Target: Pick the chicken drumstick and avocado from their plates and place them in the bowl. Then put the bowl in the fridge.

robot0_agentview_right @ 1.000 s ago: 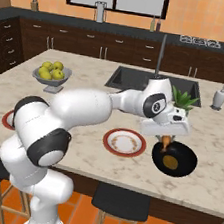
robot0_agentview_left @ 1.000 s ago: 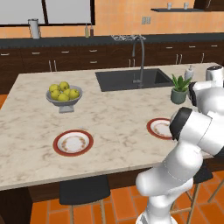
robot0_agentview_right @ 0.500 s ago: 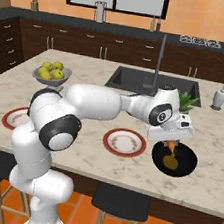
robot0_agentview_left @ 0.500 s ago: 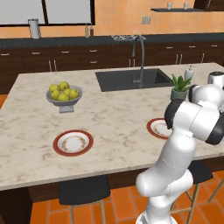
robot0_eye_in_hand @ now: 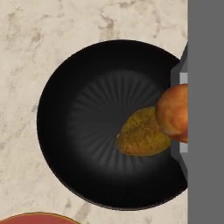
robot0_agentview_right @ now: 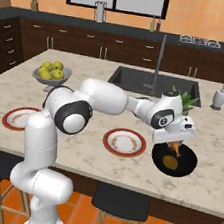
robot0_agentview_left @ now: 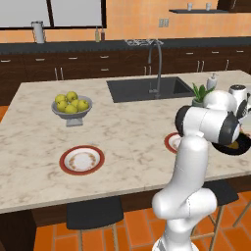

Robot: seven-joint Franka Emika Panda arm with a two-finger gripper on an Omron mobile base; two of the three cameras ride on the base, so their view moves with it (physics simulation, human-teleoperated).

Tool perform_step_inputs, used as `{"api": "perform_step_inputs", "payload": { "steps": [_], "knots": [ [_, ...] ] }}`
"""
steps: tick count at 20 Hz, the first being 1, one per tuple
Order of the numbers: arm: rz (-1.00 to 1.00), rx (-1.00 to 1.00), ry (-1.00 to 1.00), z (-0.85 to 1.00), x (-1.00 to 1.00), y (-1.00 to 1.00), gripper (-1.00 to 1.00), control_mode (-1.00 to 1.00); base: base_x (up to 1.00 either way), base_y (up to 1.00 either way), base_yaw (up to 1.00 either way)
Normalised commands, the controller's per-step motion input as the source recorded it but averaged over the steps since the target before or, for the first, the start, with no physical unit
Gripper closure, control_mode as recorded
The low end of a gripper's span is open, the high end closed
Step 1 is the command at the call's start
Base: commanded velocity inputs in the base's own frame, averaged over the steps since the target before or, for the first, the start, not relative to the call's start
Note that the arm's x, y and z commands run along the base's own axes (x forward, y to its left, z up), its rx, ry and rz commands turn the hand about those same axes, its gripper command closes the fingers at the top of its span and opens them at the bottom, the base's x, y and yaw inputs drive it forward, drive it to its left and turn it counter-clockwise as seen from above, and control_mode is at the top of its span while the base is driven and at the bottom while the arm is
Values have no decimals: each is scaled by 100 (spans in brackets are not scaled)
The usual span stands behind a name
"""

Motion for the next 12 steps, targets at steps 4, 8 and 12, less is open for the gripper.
{"api": "perform_step_inputs", "payload": {
  "steps": [4,8,12],
  "knots": [
    [3,4,5,-29,40,-38,100,-100,0,0,0],
    [2,7,3,-37,2,-50,100,-100,0,0,0],
    [0,8,1,-33,0,-33,100,-100,0,0,0]
  ]
}}
